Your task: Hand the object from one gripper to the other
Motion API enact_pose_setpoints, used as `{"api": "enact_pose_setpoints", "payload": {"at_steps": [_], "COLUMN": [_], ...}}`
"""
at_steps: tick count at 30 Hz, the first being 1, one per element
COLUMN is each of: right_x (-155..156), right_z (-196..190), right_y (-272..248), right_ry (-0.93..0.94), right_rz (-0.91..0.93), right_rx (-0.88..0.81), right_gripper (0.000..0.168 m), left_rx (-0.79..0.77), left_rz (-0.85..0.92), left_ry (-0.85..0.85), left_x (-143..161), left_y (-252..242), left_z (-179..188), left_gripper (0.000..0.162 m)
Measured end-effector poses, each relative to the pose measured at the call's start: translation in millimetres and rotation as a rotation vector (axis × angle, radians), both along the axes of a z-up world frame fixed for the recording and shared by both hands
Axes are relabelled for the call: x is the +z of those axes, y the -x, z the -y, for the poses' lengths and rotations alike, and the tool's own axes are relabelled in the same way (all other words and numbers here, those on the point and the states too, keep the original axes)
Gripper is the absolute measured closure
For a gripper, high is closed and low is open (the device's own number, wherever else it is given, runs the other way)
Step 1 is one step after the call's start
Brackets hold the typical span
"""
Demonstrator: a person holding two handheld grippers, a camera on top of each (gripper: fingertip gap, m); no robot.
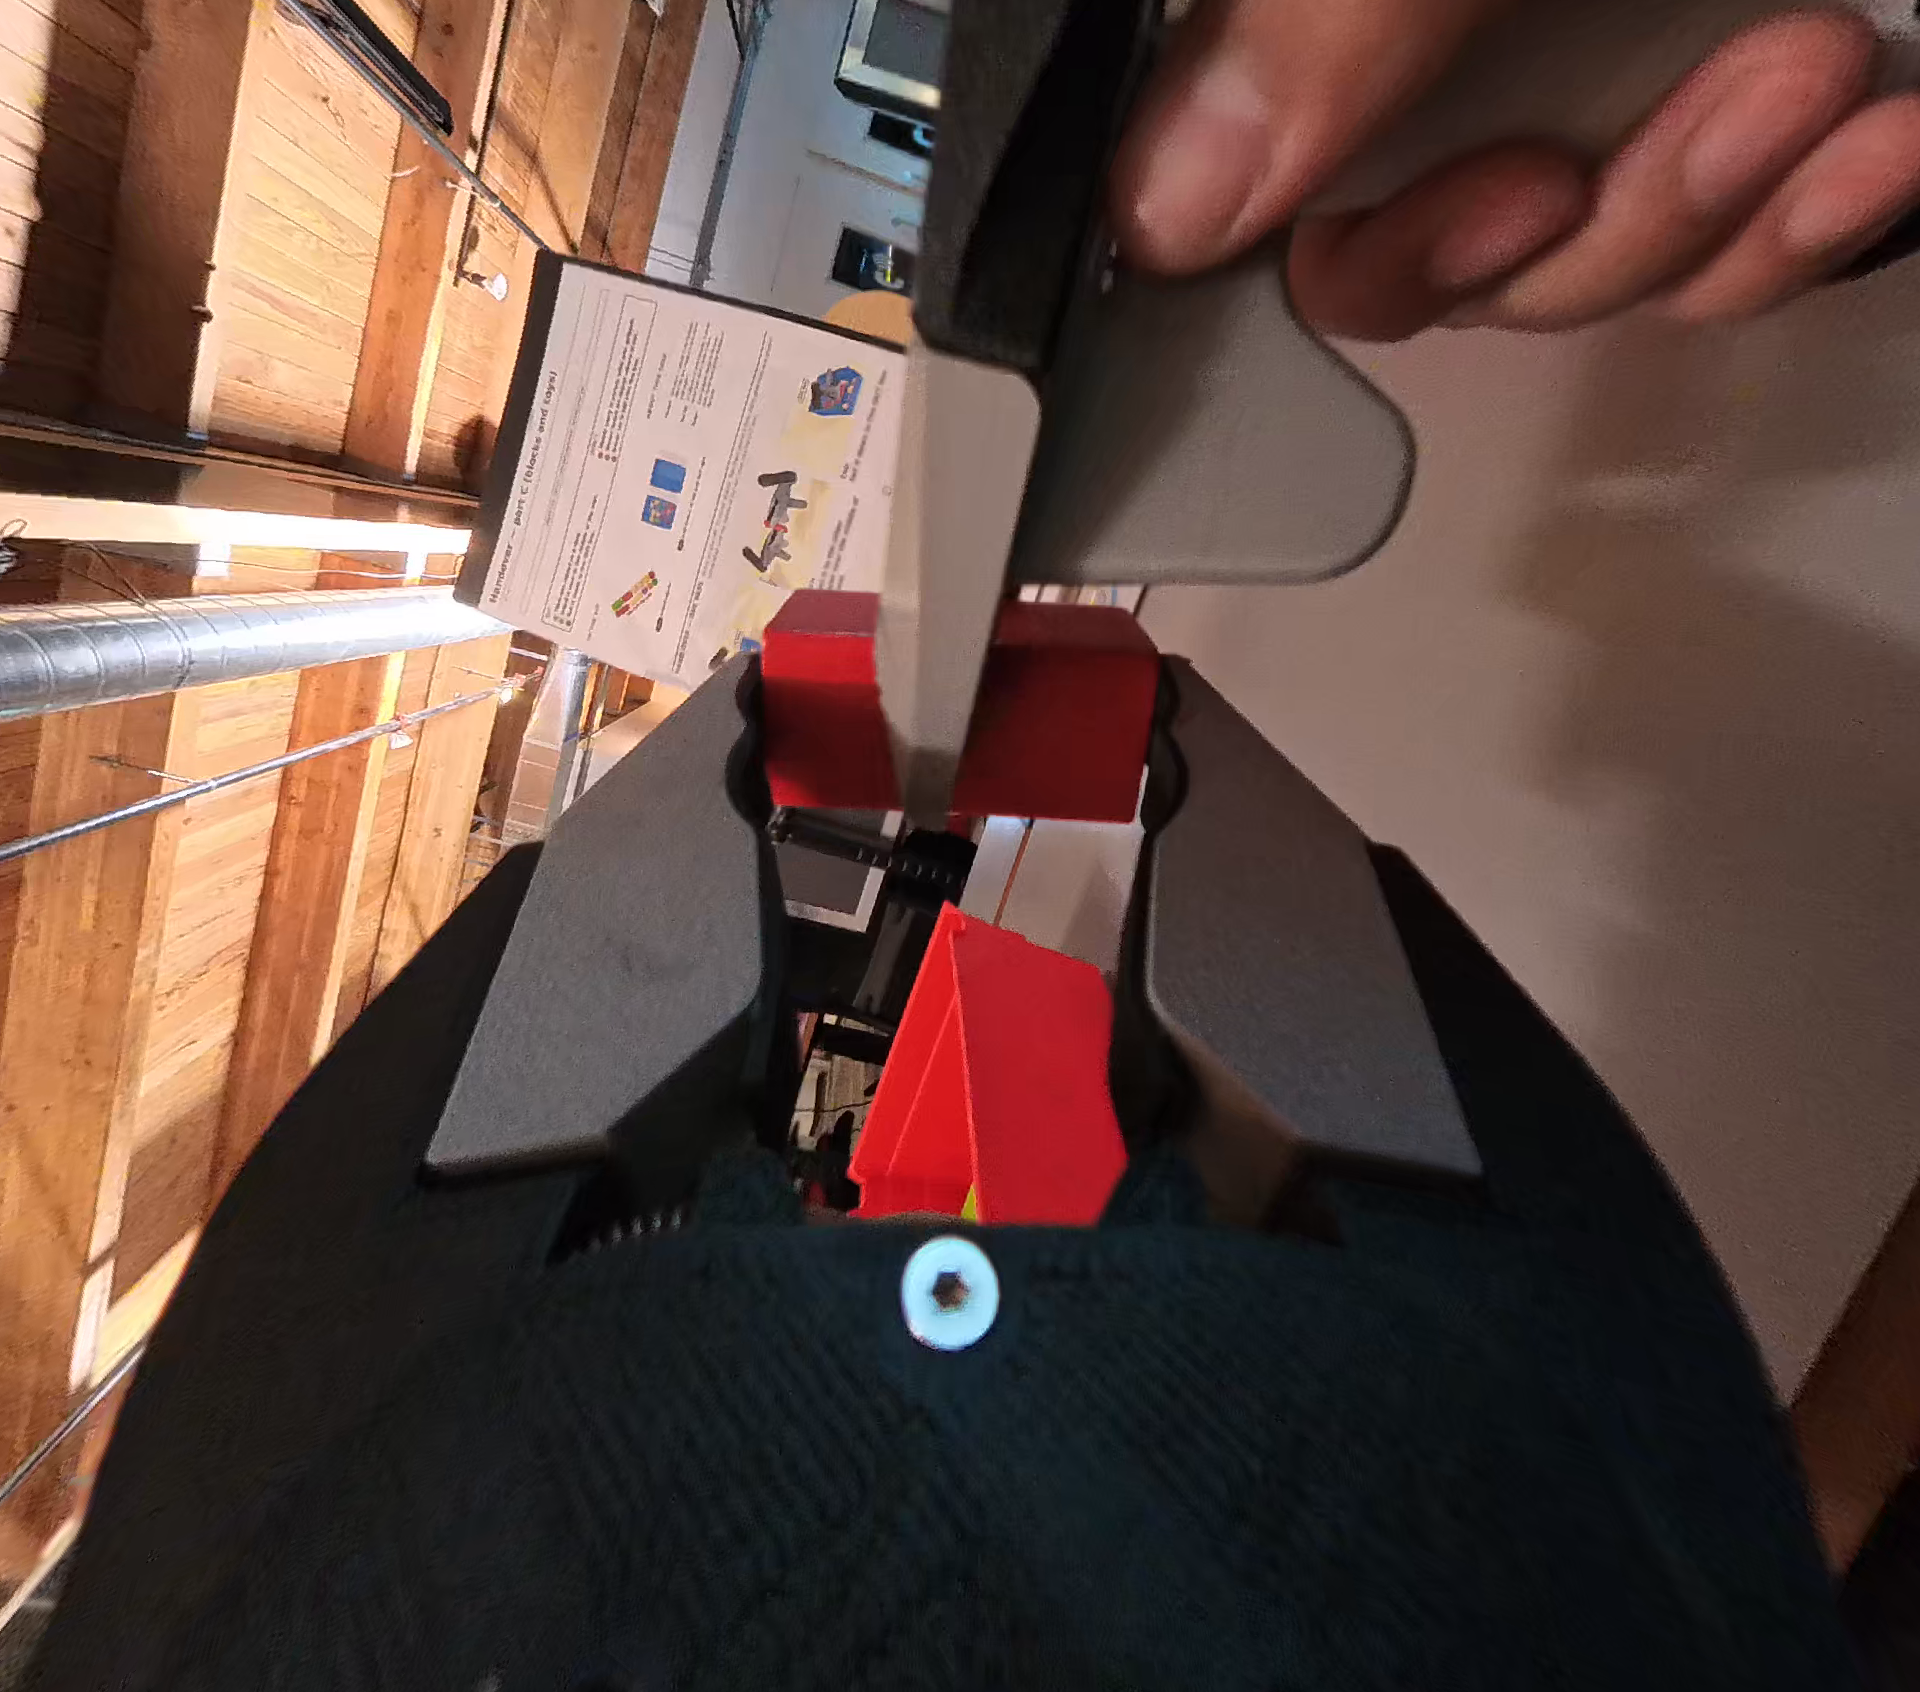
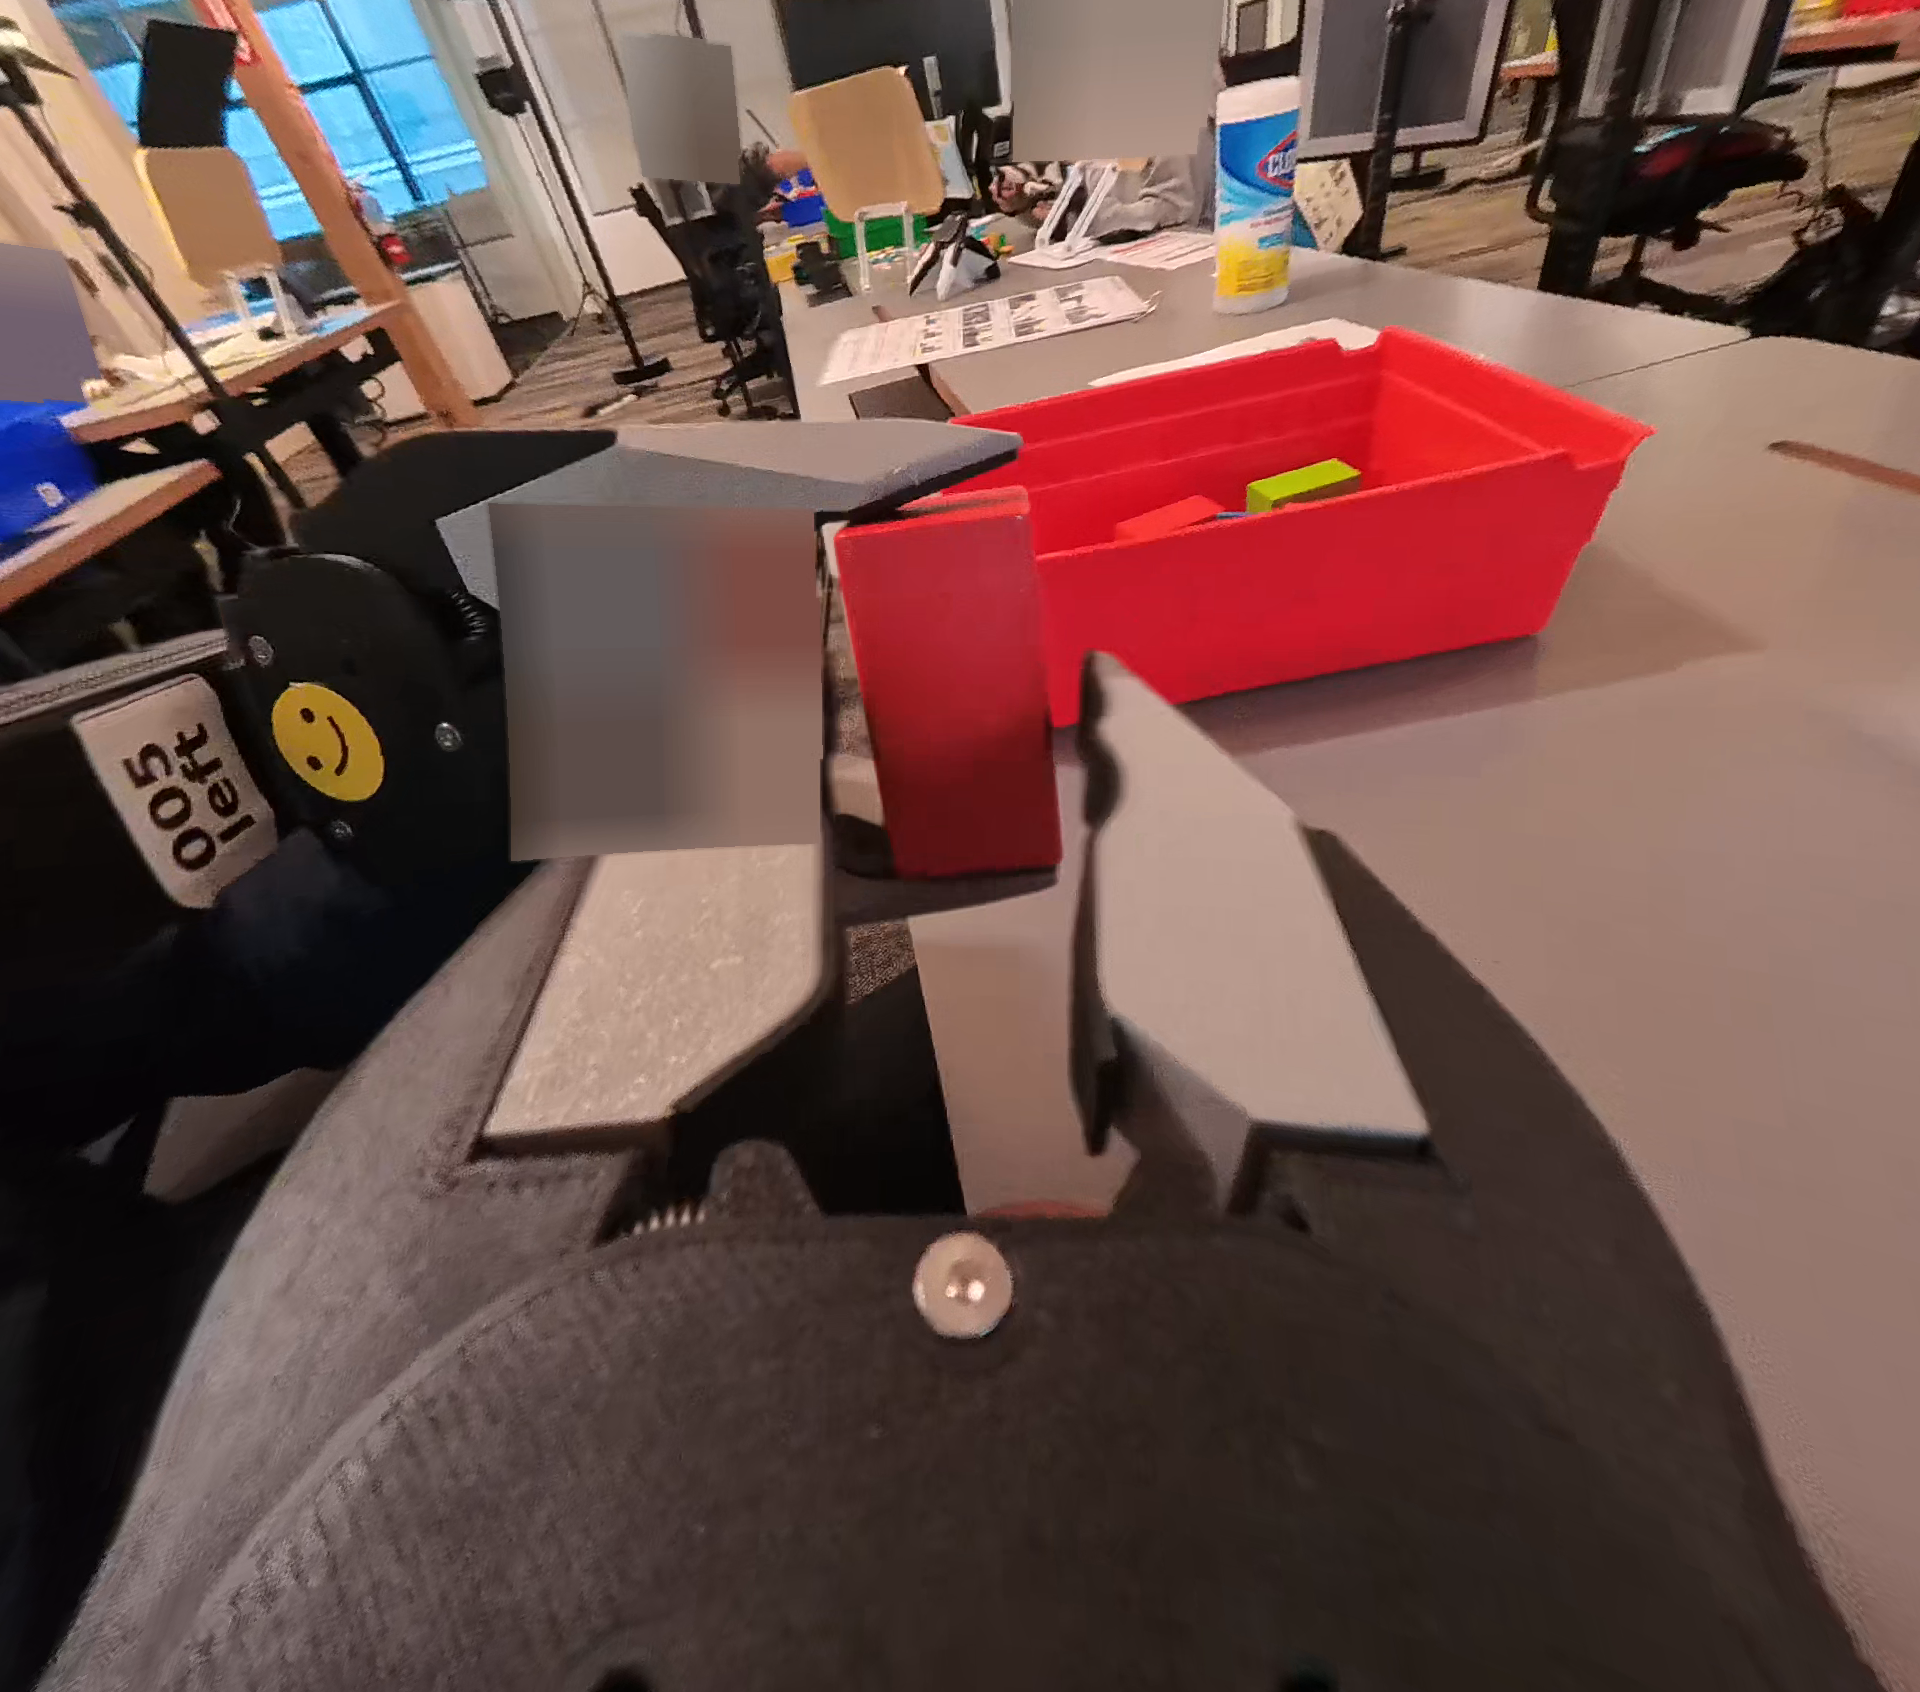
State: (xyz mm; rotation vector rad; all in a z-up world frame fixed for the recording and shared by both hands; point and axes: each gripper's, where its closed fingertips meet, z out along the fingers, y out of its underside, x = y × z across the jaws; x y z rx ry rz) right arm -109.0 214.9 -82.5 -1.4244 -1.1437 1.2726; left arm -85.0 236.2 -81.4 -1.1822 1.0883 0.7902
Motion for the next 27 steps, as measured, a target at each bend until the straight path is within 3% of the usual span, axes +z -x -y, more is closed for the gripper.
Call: {"api": "enact_pose_setpoints", "payload": {"at_steps": [1, 8, 12, 15, 19, 21, 23, 27], "right_x": [-2.4, -13.6, -12.2, 8.3, 32.0, 16.8, -17.7, -96.3], "right_z": [-1.6, -18.6, -42.7, -77.2, -169.5, -231.4, -281.6, -334.7], "right_y": [-0.4, -3.3, -23.6, -73.0, -176.8, -232.5, -280.1, -335.8], "right_ry": [-0.002, -0.08, -0.015, -0.04, -0.061, -0.042, 0.034, 0.185], "right_rz": [0.005, 0.077, 0.064, 0.059, 0.202, 0.377, 0.587, 0.951], "right_rx": [-0.003, -0.139, -0.208, -0.337, -0.64, -0.83, -0.961, -1.071], "right_gripper": [0.134, 0.136, 0.136, 0.136, 0.136, 0.136, 0.136, 0.136], "left_rx": [-0.002, -0.037, -0.175, -0.227, -0.206, -0.179, -0.163, -0.139], "left_rz": [0.012, 0.233, 0.452, 0.61, 0.763, 0.802, 0.823, 0.767], "left_ry": [0.009, 0.127, 0.243, 0.276, 0.282, 0.264, 0.253, 0.214], "left_x": [-1.8, -14.6, 4.5, 28.1, 47.1, 53.5, 57.4, 57.4], "left_y": [-1.2, -4.3, -12.6, 0.6, 31.7, 44.4, 51.8, 58.7], "left_z": [-1.2, -9.8, 4.5, 14.4, 19.2, 19.0, 19.5, 19.9], "left_gripper": [0.091, 0.091, 0.085, 0.086, 0.09, 0.092, 0.092, 0.097]}}
